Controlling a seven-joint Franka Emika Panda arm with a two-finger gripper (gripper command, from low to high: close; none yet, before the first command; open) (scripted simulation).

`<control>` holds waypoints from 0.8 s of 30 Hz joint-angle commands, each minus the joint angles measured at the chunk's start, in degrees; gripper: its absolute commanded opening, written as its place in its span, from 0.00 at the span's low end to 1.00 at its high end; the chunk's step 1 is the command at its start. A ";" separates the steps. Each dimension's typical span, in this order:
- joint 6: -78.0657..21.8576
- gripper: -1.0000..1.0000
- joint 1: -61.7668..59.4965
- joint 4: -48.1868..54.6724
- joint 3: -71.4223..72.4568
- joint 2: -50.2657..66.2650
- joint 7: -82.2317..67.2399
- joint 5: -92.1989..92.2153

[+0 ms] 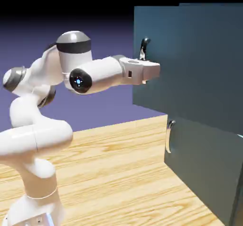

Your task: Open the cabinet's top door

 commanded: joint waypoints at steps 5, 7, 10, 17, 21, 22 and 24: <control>-12.29 0.00 -5.86 2.21 -5.22 9.44 -7.33 -9.24; -16.60 0.00 -8.20 3.82 -6.53 13.59 -10.53 -13.11; -22.04 0.00 -11.38 6.81 -7.67 19.82 -15.37 -18.84; -30.45 0.00 -17.02 15.82 -7.81 34.36 -26.51 -32.08; -33.01 0.00 -18.94 21.92 -7.03 42.66 -32.08 -39.29; -33.46 0.00 -19.28 23.53 -6.79 44.74 -33.30 -41.01; -34.21 0.00 -19.80 26.83 -6.27 48.89 -35.52 -44.34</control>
